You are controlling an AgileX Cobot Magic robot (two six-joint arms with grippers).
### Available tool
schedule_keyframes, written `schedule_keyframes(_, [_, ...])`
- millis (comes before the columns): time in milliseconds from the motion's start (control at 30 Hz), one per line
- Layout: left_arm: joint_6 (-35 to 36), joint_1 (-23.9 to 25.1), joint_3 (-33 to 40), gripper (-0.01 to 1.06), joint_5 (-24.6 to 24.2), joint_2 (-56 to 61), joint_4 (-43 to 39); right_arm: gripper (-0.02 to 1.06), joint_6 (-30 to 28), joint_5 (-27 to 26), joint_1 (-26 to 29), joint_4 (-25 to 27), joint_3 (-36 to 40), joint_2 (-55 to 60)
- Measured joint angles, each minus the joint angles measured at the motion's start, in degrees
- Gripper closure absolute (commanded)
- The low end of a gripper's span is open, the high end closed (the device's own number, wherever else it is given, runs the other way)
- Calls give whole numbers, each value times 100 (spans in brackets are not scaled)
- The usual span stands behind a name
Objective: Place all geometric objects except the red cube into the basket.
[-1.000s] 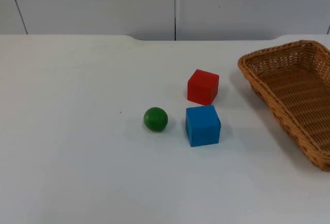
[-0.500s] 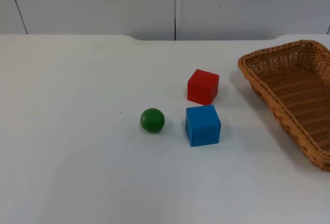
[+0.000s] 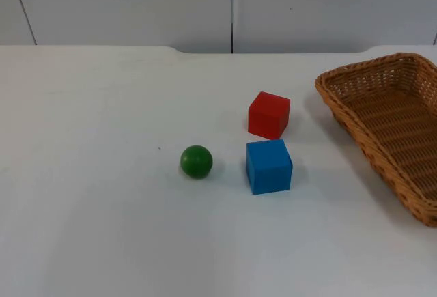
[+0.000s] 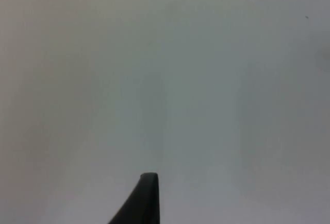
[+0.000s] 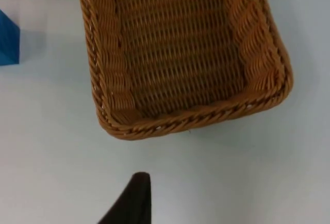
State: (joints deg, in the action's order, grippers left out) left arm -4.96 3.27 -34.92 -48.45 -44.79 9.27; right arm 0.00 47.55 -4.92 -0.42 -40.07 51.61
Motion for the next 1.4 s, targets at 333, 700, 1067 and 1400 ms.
schedule_keyframes(333, [-1045,0,-77,0,61,-1431,1022,-1,0,-148,0,42,0,106])
schedule_keyframes(700, [-864,-1344,-1509,0,476,-3489,920,-1,0,-182,0,42,0,106])
schedule_keyframes(1067, [-204,-2592,-3318,0,550,-5558,91,-1,0,-190,0,42,0,106])
schedule_keyframes(1400, [227,-2960,-4409,0,675,-7099,-247,-1,0,-235,0,42,0,106])
